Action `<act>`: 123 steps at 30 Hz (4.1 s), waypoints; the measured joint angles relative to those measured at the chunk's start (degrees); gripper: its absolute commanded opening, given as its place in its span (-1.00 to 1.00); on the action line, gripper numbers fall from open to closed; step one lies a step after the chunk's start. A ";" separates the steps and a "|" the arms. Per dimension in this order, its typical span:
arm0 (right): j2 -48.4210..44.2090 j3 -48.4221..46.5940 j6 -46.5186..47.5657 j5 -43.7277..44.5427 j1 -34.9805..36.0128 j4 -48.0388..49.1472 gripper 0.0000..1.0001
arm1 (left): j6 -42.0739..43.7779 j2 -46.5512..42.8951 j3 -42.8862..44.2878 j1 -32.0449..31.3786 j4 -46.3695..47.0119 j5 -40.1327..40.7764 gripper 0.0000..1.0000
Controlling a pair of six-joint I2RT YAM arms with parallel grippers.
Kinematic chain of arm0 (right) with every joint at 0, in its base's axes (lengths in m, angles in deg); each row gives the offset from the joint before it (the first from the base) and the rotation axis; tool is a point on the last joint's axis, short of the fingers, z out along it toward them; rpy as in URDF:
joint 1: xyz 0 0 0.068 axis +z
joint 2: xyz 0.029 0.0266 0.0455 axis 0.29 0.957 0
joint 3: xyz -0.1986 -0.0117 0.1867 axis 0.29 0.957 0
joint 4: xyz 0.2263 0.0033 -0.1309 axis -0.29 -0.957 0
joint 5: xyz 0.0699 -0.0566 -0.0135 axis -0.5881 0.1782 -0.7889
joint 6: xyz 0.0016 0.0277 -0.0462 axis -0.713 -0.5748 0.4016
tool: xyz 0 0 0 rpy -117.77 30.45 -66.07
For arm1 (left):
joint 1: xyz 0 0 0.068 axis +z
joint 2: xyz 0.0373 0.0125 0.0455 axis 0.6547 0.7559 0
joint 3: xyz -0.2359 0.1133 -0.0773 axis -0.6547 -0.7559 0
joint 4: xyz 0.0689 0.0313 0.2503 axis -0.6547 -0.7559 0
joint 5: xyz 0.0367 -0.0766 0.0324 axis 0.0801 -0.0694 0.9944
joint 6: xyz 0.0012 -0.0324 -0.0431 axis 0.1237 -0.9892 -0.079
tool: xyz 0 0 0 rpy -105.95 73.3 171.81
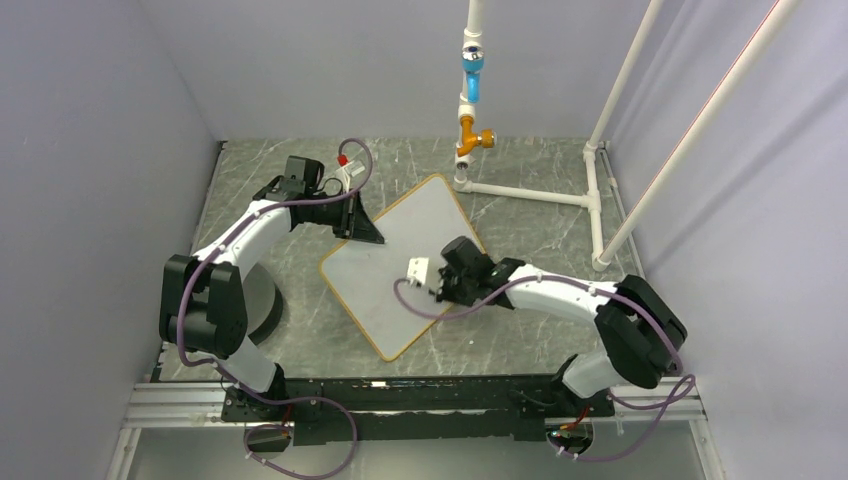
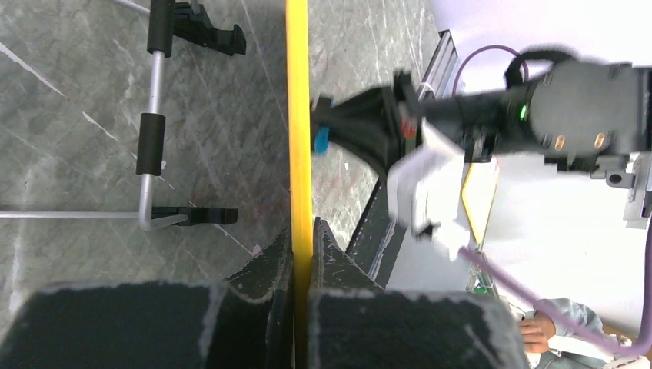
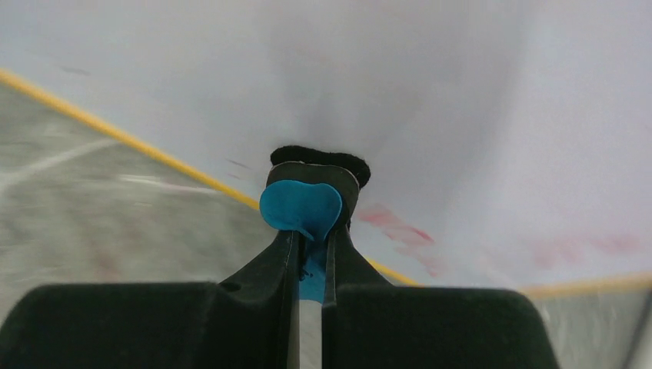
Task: Erase the whiteboard
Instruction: Erase the whiteboard at the center of the board.
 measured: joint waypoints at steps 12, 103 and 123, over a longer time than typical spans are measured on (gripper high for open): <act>-1.79 -0.04 1.31 -2.03 -0.61 0.66 -1.00 | 0.13 0.00 0.00 0.09 -0.28 0.02 -1.00; -1.44 2.10 2.54 -2.40 -14.95 -0.59 -1.00 | 0.37 -0.35 0.00 -0.63 -0.94 0.44 -1.00; -3.06 2.43 -1.55 0.98 -15.93 3.69 -1.00 | 0.52 -0.66 0.00 -0.70 -1.07 0.50 -1.00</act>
